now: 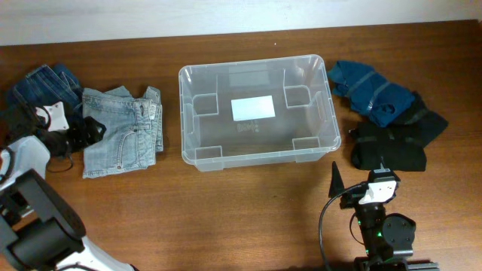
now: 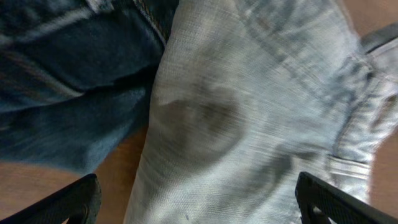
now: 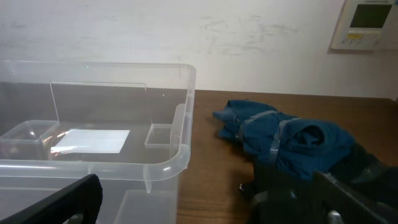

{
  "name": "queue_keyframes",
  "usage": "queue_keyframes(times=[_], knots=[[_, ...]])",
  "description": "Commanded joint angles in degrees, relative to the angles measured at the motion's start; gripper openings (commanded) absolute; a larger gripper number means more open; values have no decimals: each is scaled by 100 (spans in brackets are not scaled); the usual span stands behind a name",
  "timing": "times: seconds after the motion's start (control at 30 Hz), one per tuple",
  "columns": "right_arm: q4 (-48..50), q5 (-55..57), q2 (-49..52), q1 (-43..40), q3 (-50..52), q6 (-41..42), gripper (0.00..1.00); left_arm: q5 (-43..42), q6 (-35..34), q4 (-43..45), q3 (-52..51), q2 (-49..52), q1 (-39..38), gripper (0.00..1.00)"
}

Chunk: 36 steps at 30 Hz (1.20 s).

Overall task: Pack container
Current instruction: 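Reach left gripper down and grasp the folded light-blue jeans, then lift the light-blue jeans with left gripper and carry over the box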

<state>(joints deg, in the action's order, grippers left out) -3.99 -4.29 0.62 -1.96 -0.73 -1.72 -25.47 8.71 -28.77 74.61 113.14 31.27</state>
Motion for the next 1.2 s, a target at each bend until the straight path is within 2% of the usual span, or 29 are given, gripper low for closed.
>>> queue_keyframes(times=[0.0, 0.3, 0.5, 0.57, 0.6, 0.63, 0.73, 0.87, 0.93, 1.07, 1.17], knots=[[-13, 28, -44, -37, 42, 28, 98, -24, 216, 146, 76, 256, 13, 99], [-13, 31, -44, -37, 42, 28, 98, -50, 216, 310, 76, 551, -15, 99], [-13, 28, -44, -37, 42, 28, 98, -549, 214, 278, 76, 809, -267, 98], [-15, 28, -44, -37, 42, 28, 98, -527, 214, 229, 76, 896, -385, 92], [-15, 31, -44, -37, 42, 28, 98, -514, 214, 208, 76, 946, -446, 84], [-13, 28, -44, -37, 42, 28, 98, -518, 212, 166, 76, 957, -498, 74], [-15, 31, -44, -37, 42, 28, 98, -518, 210, 35, 76, 975, -651, 36], [-15, 31, -44, -37, 42, 28, 98, -518, 208, -9, 76, 975, -713, 3], [-15, 28, -44, -37, 42, 28, 99, -520, 188, -13, 76, 975, -713, 1], [-13, 28, -44, -37, 42, 28, 98, -592, -343, -17, 140, 970, -713, 1], [-13, 28, -42, -37, 42, 28, 98, -1403, -422, -101, 348, 938, -713, 1]])
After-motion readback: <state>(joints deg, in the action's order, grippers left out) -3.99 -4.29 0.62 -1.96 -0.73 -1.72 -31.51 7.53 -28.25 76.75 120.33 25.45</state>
